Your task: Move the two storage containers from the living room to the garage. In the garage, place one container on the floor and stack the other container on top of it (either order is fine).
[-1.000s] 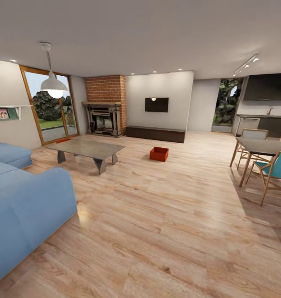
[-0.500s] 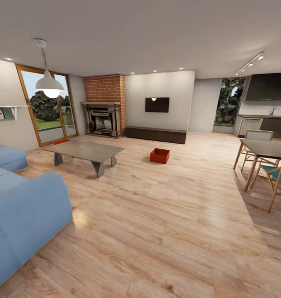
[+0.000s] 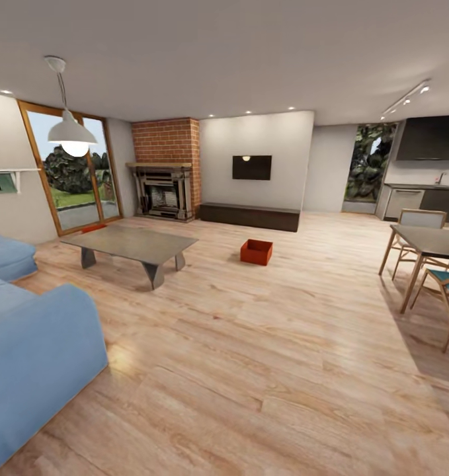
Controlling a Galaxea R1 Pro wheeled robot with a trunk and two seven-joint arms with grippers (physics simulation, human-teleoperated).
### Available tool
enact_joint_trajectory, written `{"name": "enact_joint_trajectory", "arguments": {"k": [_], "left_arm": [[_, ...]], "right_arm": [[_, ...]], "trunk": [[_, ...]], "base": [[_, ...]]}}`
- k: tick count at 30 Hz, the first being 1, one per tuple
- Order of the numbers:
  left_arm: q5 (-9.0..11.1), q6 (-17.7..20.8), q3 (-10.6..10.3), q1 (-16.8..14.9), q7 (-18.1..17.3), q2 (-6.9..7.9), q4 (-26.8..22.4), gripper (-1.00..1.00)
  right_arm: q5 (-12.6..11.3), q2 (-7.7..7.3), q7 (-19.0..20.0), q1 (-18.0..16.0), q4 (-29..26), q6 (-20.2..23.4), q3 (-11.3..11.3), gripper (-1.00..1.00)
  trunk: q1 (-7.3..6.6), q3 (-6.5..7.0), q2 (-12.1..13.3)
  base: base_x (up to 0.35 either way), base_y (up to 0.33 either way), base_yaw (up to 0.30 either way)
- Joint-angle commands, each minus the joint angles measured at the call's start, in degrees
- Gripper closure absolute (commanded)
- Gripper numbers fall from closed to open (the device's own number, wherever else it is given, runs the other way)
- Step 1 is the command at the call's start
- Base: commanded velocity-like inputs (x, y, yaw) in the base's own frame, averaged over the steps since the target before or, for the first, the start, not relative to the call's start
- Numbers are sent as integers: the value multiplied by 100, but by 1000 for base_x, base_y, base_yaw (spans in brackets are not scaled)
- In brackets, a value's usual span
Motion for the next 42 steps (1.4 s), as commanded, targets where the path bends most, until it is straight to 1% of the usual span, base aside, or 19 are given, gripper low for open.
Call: {"name": "enact_joint_trajectory", "arguments": {"k": [1, 14, 22, 28, 42], "left_arm": [[55, -12, -1, -1, 1, -2, -1, -100], [61, -12, -1, -1, -3, -3, -1, -100], [55, -12, -1, -1, -4, -1, -1, -100], [54, -12, -1, -1, -7, -3, -1, -100], [46, -21, -1, -1, -11, 0, -1, -100]], "right_arm": [[-61, 1, 35, -7, 18, -33, 36, -100], [-61, 10, 35, -4, 18, -26, 36, -100], [-57, -2, -2, -4, 14, -43, 55, -100], [-36, 37, -8, -5, -22, -49, 86, -100], [-34, 45, -9, -5, -44, -60, 97, -100]], "trunk": [[3, -5, -3], [3, -5, -3], [3, -5, -3], [3, -5, -3], [3, -5, -3]], "base": [[322, 0, 0], [322, 0, -130], [322, 0, -9], [322, 0, 0], [322, 0, 0]]}}
